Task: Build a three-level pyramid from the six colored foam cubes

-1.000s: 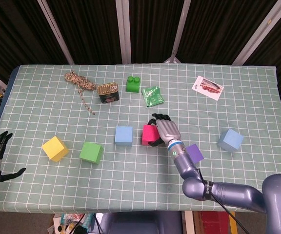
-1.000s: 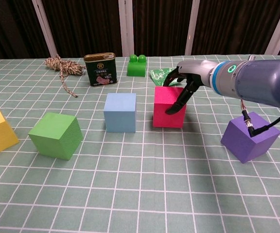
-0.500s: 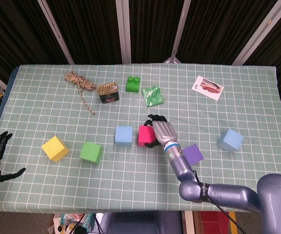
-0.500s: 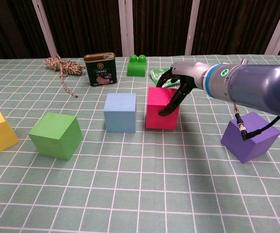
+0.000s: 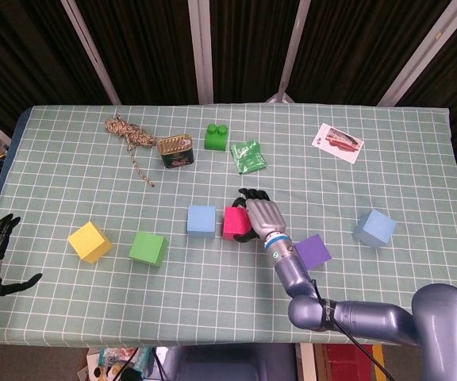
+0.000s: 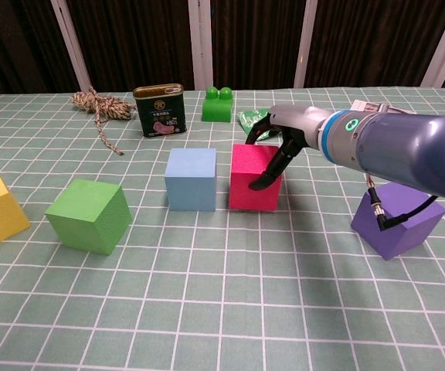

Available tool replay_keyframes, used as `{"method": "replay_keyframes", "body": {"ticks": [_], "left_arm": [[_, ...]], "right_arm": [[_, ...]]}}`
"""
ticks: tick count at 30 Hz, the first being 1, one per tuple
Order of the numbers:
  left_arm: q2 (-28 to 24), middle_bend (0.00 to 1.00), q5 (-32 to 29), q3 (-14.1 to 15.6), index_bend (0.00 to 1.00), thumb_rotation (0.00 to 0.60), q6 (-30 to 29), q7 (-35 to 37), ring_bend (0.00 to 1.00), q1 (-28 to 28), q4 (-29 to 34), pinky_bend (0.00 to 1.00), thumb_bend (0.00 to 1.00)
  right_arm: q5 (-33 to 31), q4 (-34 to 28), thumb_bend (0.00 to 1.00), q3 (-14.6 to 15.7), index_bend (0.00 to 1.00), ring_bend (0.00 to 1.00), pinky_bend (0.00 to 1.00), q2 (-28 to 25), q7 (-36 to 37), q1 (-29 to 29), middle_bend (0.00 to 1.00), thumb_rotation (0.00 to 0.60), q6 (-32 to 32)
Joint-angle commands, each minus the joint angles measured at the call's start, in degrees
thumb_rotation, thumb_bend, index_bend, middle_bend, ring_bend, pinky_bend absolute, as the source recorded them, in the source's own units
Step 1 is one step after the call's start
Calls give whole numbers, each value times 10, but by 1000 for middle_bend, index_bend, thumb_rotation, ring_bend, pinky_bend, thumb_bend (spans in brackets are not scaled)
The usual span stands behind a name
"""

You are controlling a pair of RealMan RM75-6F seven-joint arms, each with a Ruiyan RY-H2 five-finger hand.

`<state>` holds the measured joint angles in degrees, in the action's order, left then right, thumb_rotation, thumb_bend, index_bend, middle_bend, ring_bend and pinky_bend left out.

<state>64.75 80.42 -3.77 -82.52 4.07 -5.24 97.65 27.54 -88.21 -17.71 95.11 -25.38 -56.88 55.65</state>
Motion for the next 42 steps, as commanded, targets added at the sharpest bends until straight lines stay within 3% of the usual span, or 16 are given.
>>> {"method": "replay_keyframes", "body": {"ticks": [1,42], "left_arm": [[0,0,0,0,0,600,0,1,0,0,0,0,168],[-7,1,-4,-1,0,600,7,14,0,0,4,0,168]], "right_arm": [[3,4,291,-2,448,81,0,4,3,-1,114,600,-1],[69,71,290,-1,448,81,0,42,46,-3,114,600,-34]]}}
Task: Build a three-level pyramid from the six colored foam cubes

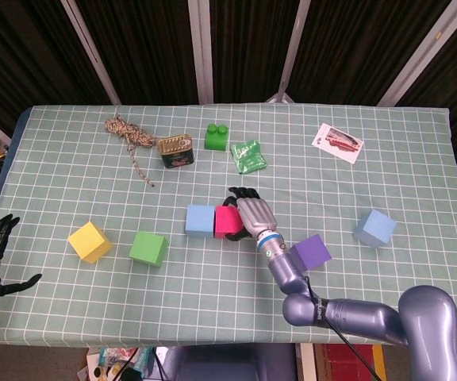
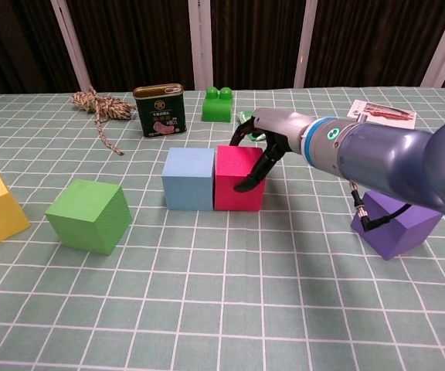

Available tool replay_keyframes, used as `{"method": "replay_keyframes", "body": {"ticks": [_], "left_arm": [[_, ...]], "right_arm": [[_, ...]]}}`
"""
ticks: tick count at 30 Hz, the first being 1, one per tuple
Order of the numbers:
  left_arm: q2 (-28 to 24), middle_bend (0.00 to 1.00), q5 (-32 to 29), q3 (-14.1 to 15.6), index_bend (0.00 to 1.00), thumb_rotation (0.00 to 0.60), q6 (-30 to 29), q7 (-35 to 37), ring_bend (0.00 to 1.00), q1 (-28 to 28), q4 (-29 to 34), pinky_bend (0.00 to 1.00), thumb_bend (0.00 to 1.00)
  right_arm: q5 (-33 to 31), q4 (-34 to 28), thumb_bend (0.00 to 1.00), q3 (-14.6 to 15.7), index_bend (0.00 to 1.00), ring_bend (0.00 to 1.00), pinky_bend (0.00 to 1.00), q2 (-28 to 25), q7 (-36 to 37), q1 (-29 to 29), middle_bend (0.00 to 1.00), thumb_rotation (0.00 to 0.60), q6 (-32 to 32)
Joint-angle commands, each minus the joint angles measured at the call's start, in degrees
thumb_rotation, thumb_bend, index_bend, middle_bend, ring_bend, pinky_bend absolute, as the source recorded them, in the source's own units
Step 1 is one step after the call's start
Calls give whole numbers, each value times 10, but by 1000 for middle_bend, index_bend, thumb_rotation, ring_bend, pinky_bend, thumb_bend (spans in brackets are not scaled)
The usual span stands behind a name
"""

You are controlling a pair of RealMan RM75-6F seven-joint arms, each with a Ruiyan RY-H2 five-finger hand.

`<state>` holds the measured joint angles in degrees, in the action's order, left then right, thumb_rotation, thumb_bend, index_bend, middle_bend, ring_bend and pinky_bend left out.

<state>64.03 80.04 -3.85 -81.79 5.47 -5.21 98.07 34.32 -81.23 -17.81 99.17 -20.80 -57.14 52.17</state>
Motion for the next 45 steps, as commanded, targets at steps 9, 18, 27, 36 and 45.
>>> {"method": "replay_keyframes", "body": {"ticks": [9,18,27,36,45], "left_arm": [[-2,1,0,0,0,600,0,3,0,1,0,0,168],[-2,1,1,0,0,600,-1,4,0,1,0,0,168],[-2,1,2,0,0,600,0,5,0,1,0,0,168],[-3,1,1,0,0,600,1,5,0,1,1,0,168],[-4,0,0,0,0,600,2,6,0,1,1,0,168]], "right_arm": [[3,9,291,0,448,81,0,9,-1,-1,114,600,-1],[7,13,291,0,447,81,0,14,-4,0,114,600,2],[10,19,291,-1,447,81,0,17,-5,1,114,600,2],[11,23,291,-1,406,81,0,21,-8,2,114,600,0],[14,31,291,2,2,66,0,26,-15,2,53,600,1]]}}
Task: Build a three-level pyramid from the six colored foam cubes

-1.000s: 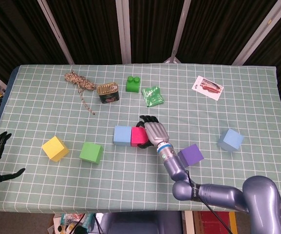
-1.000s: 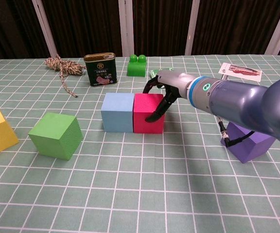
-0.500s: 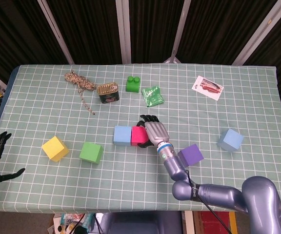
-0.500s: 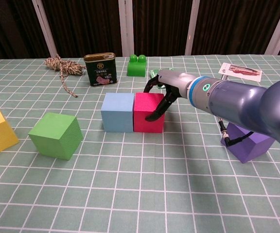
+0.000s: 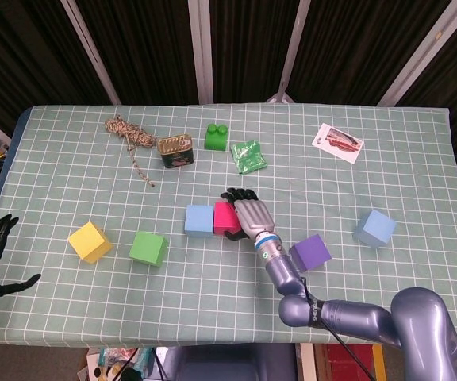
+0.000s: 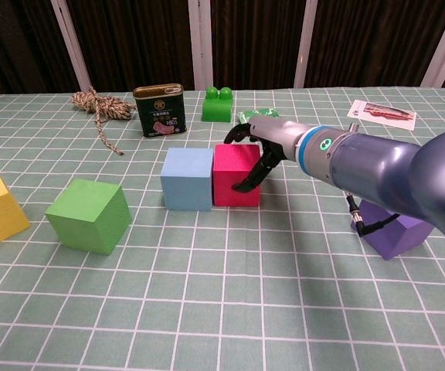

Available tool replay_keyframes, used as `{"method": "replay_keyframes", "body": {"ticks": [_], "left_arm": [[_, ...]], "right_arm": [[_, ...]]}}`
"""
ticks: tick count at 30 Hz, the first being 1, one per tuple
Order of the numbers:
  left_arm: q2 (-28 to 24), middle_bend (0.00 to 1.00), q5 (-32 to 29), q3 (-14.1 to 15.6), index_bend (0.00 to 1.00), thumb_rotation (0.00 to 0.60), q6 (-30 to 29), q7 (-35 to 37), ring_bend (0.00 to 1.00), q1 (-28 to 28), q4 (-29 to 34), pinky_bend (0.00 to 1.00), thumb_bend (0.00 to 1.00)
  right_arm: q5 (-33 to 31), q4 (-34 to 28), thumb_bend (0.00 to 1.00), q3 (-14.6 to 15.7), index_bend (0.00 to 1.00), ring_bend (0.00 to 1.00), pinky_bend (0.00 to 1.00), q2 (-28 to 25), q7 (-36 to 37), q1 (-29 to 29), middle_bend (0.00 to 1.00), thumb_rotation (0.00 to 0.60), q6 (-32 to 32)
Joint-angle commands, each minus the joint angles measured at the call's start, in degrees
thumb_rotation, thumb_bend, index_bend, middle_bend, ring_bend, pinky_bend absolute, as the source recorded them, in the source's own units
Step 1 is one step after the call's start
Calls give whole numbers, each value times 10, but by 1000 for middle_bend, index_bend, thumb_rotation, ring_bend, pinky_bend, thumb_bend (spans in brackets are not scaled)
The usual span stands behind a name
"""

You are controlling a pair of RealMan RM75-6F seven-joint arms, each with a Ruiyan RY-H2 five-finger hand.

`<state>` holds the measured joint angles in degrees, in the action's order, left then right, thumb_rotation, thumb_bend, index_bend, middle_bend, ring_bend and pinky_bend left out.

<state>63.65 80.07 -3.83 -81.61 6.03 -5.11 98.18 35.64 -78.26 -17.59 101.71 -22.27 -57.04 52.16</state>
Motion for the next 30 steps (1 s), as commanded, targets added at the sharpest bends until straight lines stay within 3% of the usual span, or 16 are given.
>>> {"method": "replay_keyframes", "body": {"ticks": [1,16,30], "left_arm": [[0,0,0,0,0,600,0,0,0,0,0,0,168],[-1,0,-1,0,0,600,3,-1,0,-1,1,0,168],[-2,0,0,1,0,600,3,0,0,-1,2,0,167]], "right_arm": [[2,2,292,0,0,64,0,2,0,1,44,600,2],[-2,-11,291,4,5,53,0,-2,-9,6,13,600,0],[-10,-28,290,7,182,52,0,-3,-20,9,13,600,8]]}}
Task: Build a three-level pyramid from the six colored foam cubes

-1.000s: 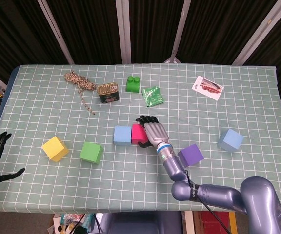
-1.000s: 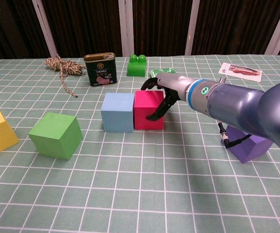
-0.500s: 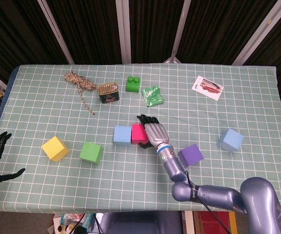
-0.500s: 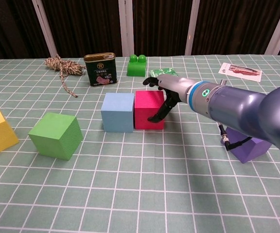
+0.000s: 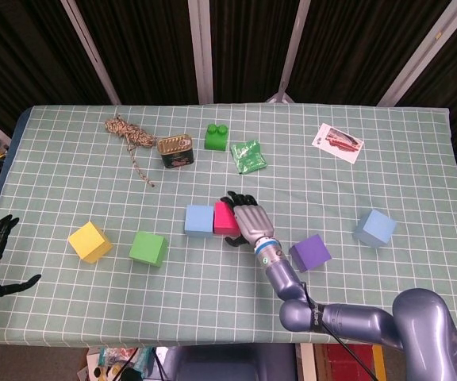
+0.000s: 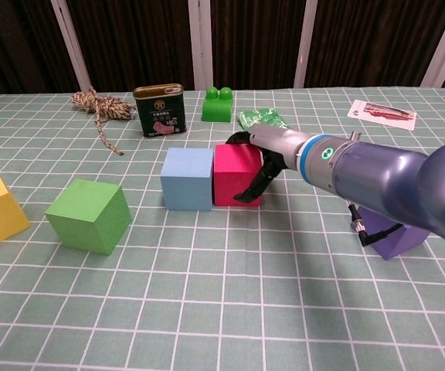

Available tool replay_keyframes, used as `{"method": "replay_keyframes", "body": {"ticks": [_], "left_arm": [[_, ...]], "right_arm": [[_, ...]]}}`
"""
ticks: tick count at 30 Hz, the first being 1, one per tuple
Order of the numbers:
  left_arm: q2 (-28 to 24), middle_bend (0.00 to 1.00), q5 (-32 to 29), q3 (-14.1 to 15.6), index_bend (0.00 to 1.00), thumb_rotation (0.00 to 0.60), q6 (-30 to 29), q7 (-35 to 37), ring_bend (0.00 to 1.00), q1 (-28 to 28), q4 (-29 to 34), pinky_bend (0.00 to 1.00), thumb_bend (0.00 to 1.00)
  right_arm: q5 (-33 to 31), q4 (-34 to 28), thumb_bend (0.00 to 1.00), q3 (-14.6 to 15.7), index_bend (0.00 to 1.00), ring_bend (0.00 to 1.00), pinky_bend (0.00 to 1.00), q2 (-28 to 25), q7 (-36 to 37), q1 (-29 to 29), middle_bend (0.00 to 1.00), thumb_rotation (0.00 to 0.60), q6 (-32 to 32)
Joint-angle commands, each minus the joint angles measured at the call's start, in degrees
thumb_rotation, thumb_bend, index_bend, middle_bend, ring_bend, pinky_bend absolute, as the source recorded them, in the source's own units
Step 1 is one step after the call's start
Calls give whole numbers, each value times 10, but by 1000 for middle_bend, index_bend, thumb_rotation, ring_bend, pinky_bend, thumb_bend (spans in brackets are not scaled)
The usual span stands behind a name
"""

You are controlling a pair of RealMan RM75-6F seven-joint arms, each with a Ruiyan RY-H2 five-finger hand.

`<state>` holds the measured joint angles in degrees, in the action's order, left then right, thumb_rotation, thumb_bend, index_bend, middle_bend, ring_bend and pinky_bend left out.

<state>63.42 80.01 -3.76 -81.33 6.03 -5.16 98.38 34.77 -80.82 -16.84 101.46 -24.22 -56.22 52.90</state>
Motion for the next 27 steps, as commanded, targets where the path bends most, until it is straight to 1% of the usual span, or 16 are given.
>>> {"method": "replay_keyframes", "body": {"ticks": [1,14,19,22,23,24,25,27], "left_arm": [[0,0,0,0,0,600,0,0,0,0,0,0,167],[0,0,1,0,0,600,1,1,0,-1,0,0,168],[0,0,2,0,0,600,0,2,0,0,0,0,168],[-1,0,1,0,0,600,1,2,0,-1,0,0,167],[-1,0,1,0,0,600,1,2,0,-1,0,0,168],[-1,0,1,0,0,600,1,2,0,-1,0,0,168],[-1,0,1,0,0,600,1,2,0,-1,0,0,168],[-1,0,1,0,0,600,1,2,0,-1,0,0,168]], "right_arm": [[-2,-4,290,0,189,52,0,-1,-1,1,13,600,1],[-5,-19,290,-4,191,52,0,-2,-6,1,18,600,10],[-8,-16,291,-4,150,52,0,-1,-9,0,18,600,9],[-10,-17,291,-4,87,52,0,-2,-11,0,17,600,10],[-10,-17,291,-4,43,52,0,-2,-11,1,14,600,10],[-11,-17,291,-4,21,52,0,-2,-11,1,10,600,10],[-11,-17,291,-3,3,50,0,-2,-12,1,5,600,9],[-13,-18,291,-2,0,44,0,-3,-14,1,0,600,9]]}}
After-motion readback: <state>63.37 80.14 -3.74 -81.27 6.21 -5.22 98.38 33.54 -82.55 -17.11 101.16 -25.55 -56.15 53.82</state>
